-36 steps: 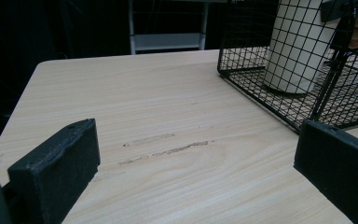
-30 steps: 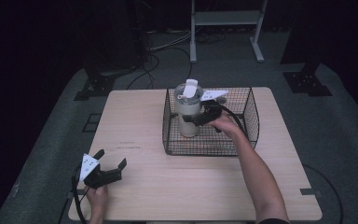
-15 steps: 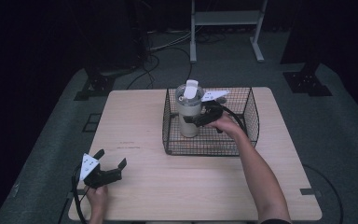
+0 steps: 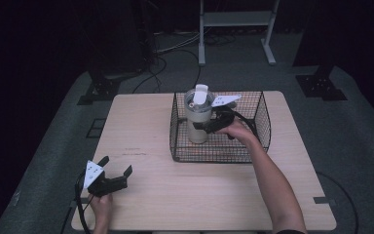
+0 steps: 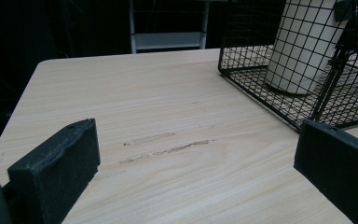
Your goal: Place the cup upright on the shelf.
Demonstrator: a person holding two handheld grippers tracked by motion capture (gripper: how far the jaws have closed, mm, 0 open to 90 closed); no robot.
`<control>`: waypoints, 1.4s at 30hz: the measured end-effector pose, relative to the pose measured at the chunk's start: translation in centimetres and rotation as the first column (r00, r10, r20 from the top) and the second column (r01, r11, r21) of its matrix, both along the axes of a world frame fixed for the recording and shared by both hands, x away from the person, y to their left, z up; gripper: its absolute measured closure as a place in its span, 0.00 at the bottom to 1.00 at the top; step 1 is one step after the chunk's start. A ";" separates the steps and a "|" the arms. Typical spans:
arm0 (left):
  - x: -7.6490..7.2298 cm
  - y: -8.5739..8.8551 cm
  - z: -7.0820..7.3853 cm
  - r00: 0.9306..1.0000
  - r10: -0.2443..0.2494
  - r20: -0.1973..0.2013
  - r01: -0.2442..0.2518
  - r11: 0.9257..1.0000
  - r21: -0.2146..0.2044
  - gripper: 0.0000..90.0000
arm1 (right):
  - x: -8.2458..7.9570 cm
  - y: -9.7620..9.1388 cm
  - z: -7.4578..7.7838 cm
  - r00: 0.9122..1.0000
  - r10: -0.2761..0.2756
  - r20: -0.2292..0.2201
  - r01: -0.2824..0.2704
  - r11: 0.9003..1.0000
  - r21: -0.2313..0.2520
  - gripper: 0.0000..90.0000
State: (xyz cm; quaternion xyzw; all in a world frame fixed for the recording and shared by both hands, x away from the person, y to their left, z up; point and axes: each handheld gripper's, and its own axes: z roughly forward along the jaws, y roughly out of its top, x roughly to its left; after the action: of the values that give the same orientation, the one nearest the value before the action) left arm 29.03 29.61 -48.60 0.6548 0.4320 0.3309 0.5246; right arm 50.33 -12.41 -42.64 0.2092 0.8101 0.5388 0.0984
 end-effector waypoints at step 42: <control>0.0 -0.1 0.0 1.000 -0.001 0.001 0.001 1.000 0.006 0.00 | -2.8 -4.9 2.5 0.997 -0.066 0.029 0.065 0.998 0.014 0.05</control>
State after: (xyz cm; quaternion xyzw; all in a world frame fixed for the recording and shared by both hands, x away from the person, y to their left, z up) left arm 28.99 29.50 -48.61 0.6564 0.4304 0.3320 0.5231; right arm 47.52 -17.32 -40.12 0.2283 0.7978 0.5435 0.1266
